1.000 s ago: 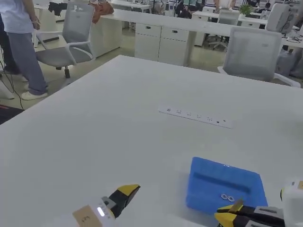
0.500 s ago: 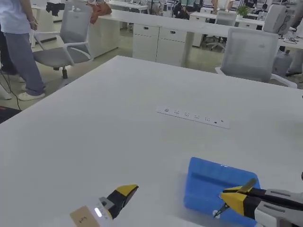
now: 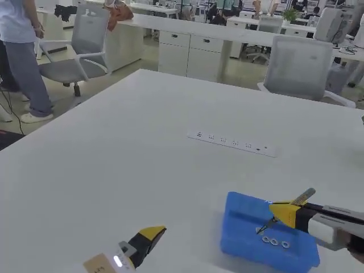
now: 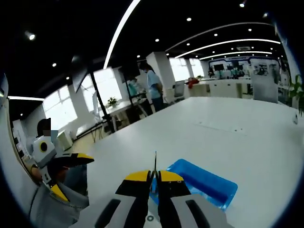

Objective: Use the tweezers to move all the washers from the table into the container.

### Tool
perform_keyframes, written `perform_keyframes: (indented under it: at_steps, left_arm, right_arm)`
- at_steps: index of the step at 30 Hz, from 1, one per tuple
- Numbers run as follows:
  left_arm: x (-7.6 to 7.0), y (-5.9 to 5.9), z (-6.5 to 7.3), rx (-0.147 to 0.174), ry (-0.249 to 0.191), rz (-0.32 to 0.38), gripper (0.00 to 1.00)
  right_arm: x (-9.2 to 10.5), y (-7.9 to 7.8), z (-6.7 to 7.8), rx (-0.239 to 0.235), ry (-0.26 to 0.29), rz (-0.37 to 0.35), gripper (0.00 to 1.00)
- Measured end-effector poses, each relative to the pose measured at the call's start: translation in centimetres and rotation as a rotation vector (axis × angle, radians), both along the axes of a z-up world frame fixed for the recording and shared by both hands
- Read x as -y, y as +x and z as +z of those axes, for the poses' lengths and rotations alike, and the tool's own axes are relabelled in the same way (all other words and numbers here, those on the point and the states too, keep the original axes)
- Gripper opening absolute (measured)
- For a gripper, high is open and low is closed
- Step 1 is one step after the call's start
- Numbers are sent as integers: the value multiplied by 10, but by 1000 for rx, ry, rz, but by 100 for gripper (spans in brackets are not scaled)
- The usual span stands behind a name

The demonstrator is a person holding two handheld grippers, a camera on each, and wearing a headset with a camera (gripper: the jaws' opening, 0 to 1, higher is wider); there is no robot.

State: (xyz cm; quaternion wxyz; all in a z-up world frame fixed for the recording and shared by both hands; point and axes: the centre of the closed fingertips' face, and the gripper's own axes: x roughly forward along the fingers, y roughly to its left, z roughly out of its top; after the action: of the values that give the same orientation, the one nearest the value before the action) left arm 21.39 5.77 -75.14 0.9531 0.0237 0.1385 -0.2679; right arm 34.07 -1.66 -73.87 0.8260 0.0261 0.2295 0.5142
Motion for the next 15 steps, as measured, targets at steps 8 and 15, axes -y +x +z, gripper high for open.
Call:
perform_keyframes:
  at_steps: [8,15]
  left_arm:
    - [-2,1,0,-1,-3,9,81]
    - [-4,2,2,5,-13,21,81]
  right_arm:
    - [-5,17,-18,-18,-61,-6,2]
    - [-9,31,-32,-19,-123,4,2]
